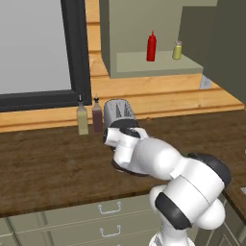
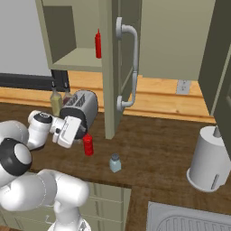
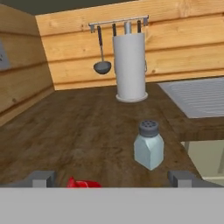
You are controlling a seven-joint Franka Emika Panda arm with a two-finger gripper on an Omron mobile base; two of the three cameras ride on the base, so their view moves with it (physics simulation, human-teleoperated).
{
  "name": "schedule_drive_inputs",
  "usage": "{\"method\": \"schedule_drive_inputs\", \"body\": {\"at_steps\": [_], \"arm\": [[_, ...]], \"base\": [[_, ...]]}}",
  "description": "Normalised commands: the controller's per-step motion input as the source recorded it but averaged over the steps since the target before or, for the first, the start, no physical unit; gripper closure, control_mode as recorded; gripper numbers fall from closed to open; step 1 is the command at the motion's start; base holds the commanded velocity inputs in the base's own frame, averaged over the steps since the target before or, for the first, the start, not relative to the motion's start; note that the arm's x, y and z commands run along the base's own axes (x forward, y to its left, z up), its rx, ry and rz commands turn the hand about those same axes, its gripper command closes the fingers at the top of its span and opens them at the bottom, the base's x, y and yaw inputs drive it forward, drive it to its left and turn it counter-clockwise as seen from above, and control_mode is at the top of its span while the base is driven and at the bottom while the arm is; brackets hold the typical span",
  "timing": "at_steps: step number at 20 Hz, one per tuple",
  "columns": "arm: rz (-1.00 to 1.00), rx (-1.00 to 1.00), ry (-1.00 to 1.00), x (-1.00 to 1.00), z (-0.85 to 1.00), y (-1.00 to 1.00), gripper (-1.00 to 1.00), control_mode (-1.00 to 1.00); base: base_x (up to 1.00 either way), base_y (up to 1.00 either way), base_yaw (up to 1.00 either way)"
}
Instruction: Put the shaker and condiment bottle from the counter next to their counterparts in the cabinet.
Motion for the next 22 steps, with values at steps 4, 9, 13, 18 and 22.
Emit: {"method": "schedule_drive_inputs", "body": {"at_steps": [4, 9, 13, 18, 22], "arm": [[0.0, 0.0, 0.0, 0.13, -0.21, 0.0, -1.0, -1.0], [0.0, 0.0, 0.0, 0.0, -0.3, 0.0, -1.0, -1.0], [0.0, 0.0, 0.0, 0.04, -0.23, -0.03, -1.0, -1.0], [0.0, 0.0, 0.0, 0.22, -0.03, 0.0, -1.0, -1.0], [0.0, 0.0, 0.0, 0.16, -0.06, 0.0, -1.0, -1.0]], "base": [[0.0, 0.0, 0.0], [0.0, 0.0, 0.0], [0.0, 0.0, 0.0], [0.0, 0.0, 0.0], [0.0, 0.0, 0.0]]}}
